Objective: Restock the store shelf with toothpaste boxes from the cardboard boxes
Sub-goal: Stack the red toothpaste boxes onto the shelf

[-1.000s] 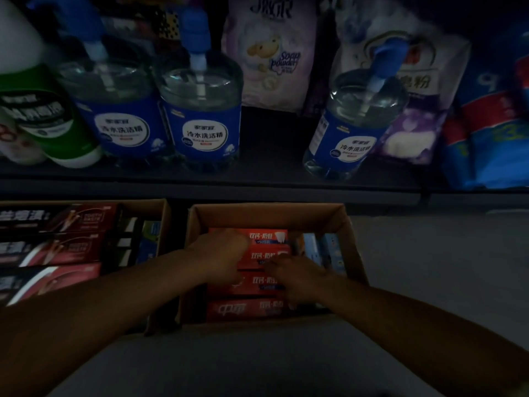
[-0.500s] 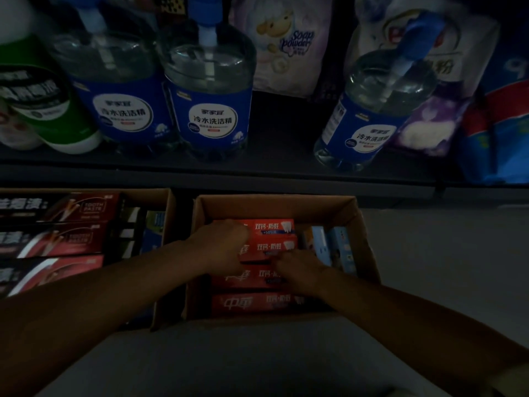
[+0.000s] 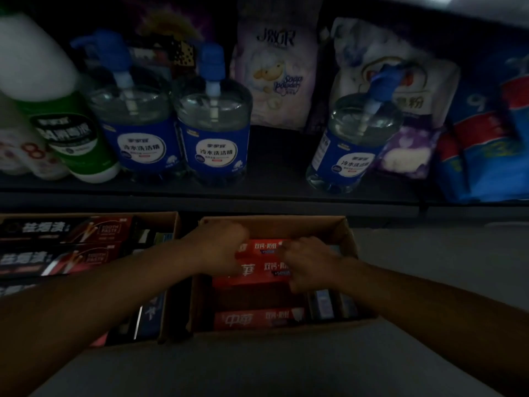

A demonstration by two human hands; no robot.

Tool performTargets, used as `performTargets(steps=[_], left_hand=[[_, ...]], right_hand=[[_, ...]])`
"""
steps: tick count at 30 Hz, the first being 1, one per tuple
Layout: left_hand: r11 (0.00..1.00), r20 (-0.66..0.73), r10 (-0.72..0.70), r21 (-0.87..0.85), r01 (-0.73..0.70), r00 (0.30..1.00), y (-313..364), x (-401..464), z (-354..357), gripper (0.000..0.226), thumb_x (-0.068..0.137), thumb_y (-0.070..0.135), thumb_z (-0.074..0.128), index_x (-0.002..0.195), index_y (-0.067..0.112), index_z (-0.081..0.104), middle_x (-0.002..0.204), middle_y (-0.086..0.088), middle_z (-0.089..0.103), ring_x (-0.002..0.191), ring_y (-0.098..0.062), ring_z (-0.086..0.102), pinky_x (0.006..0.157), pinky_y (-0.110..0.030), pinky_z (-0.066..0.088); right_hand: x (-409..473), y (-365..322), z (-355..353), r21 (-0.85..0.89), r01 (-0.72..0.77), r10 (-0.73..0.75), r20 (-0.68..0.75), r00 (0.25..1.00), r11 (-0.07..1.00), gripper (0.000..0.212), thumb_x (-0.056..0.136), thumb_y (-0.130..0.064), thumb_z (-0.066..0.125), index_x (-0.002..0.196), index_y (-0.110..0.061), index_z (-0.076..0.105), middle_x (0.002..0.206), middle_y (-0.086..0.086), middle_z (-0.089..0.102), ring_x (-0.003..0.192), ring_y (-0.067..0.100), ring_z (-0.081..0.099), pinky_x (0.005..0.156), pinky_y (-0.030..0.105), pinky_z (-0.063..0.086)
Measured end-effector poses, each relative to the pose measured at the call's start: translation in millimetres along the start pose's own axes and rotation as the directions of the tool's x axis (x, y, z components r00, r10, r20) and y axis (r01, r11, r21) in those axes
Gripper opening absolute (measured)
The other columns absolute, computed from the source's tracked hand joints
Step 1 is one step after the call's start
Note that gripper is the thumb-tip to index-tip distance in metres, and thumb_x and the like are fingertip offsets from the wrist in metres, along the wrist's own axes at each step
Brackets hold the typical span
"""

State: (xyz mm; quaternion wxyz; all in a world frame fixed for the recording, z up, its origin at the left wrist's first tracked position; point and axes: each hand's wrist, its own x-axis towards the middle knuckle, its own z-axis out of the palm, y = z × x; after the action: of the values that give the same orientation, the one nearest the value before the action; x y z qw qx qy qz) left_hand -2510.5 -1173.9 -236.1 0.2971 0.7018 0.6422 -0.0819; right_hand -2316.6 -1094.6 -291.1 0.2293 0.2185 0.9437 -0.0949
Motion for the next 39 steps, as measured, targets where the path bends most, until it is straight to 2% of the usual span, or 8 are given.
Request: performTargets(steps=[8,14,17,21,25,33,36,39], left_hand=[[0.999,-0.102,-0.013,0.037,0.017,0.995,39.9,-46.3,-98.6,0.050,0.077,0.037,0.075,0.118,0.014,0.059,0.111,-0.001,0.065,0.097,-0.015,0.063,0.084,-0.038,0.056],[0.996,-0.241,-0.046,0.057,0.062,0.969,80.4,-99.1,-185.8,0.069,0.077,0.041,0.075,0.135,0.015,0.048,0.131,0.001,0.056,0.114,-0.014,0.055,0.097,-0.031,0.048],[0.999,-0.288,-0.032,0.004,0.035,0.957,96.7,-118.4,-227.5,0.062,0.075,0.038,0.078,0.127,0.013,0.056,0.122,0.000,0.063,0.105,-0.014,0.061,0.094,-0.033,0.051],[0.989,-0.278,-0.044,-0.148,0.003,0.960,108.2,-132.1,-270.9,0.065,0.073,0.035,0.081,0.129,0.016,0.054,0.119,0.007,0.063,0.103,-0.007,0.062,0.093,-0.026,0.051],[0.954,-0.236,-0.039,-0.298,-0.034,0.971,114.6,-136.6,-300.6,0.034,0.080,0.020,0.076,0.113,0.015,0.066,0.103,0.001,0.073,0.099,-0.016,0.068,0.090,-0.034,0.055],[0.955,-0.430,-0.049,-0.283,-0.083,0.901,121.2,-129.0,-350.2,0.020,0.082,0.002,0.071,0.098,0.013,0.068,0.091,-0.001,0.074,0.086,-0.013,0.069,0.075,-0.029,0.055],[0.970,-0.521,-0.068,-0.236,-0.067,0.851,121.0,-118.8,-375.3,0.022,0.082,0.004,0.071,0.101,0.013,0.065,0.092,0.000,0.070,0.090,-0.014,0.066,0.080,-0.030,0.054],[0.988,-0.605,-0.054,-0.149,-0.047,0.794,117.2,-102.5,-397.9,0.030,0.081,0.008,0.074,0.109,0.012,0.065,0.097,0.000,0.068,0.095,-0.017,0.065,0.090,-0.034,0.052]], right_hand=[[-70.3,8.7,-122.2,-0.154,-0.029,-0.007,-0.231,0.973,0.988,0.045,0.077,-0.054,0.065,0.100,-0.018,0.051,0.099,0.000,0.058,0.083,0.018,0.059,0.063,0.027,0.040],[-136.2,11.3,-212.0,-0.287,-0.092,-0.055,-0.465,0.884,0.953,0.037,0.076,-0.045,0.063,0.099,-0.017,0.053,0.102,0.002,0.061,0.086,0.022,0.060,0.063,0.030,0.043],[-164.7,16.0,-249.1,-0.354,-0.128,-0.087,-0.534,0.841,0.926,0.045,0.073,-0.047,0.067,0.105,-0.017,0.055,0.101,0.001,0.062,0.086,0.020,0.061,0.066,0.032,0.050],[-195.5,25.4,-286.9,-0.445,-0.196,-0.171,-0.658,0.733,0.874,0.043,0.063,-0.049,0.072,0.090,-0.017,0.058,0.082,-0.001,0.064,0.067,0.018,0.062,0.048,0.024,0.038],[-209.0,34.0,-316.2,-0.493,-0.225,-0.256,-0.727,0.637,0.840,0.043,0.065,-0.048,0.044,0.087,-0.014,0.060,0.081,0.002,0.063,0.067,0.024,0.063,0.043,0.026,0.036],[-203.1,61.0,-368.3,-0.359,-0.259,-0.138,-0.783,0.606,0.897,0.045,0.074,-0.036,0.068,0.111,-0.015,0.054,0.110,0.005,0.058,0.097,0.027,0.059,0.068,0.038,0.050],[-198.0,76.6,-399.7,-0.226,-0.268,0.000,-0.766,0.643,0.936,0.049,0.081,-0.035,0.066,0.124,-0.021,0.049,0.126,0.001,0.055,0.110,0.024,0.056,0.086,0.042,0.050],[-184.2,95.1,-424.1,-0.093,-0.237,0.091,-0.743,0.663,0.967,0.044,0.082,-0.029,0.069,0.120,-0.019,0.051,0.123,0.002,0.061,0.106,0.023,0.060,0.088,0.042,0.051]])
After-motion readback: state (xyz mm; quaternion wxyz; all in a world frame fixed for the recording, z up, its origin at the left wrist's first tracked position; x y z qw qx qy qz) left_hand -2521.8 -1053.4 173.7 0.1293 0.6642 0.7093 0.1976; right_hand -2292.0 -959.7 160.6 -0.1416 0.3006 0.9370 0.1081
